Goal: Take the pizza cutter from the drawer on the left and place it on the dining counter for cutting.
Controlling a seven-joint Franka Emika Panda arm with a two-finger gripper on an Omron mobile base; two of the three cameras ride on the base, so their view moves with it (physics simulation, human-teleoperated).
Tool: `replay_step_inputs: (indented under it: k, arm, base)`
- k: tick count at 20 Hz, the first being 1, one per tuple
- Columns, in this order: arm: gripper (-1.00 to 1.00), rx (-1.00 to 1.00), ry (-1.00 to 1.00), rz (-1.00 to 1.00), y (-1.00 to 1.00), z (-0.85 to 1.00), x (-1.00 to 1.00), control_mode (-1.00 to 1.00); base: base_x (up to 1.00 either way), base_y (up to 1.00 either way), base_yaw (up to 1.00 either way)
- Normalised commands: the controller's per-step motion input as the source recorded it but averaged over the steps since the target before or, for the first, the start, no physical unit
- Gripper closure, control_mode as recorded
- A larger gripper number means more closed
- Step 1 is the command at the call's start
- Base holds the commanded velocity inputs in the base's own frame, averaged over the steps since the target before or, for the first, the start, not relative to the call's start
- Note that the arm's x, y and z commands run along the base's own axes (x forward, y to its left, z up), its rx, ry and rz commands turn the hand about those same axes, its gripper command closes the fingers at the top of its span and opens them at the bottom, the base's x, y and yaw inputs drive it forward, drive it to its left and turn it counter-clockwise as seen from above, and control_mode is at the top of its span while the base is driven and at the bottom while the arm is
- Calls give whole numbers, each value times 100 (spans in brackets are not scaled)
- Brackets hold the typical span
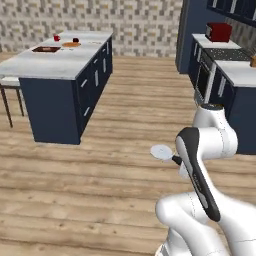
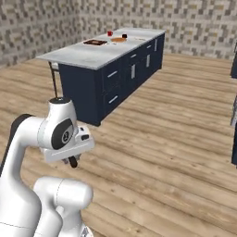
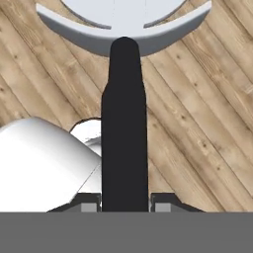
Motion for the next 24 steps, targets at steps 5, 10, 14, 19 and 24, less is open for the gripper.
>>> replay_step_inputs:
  k: [5,10,14,19,24]
  arm:
    - [100,0,0,0,0,0,0,100]
    - [100,0,0,0,0,0,0,100]
    - [100,0,0,0,0,0,0,100]
    - [100,0,0,0,0,0,0,100]
    - [100,0,0,0,0,0,0,100]
  base:
    - [71,2,-28]
    - [76,0,-14]
    - [76,-1,-12]
    - [80,-2,-7]
    - [83,-10,-2]
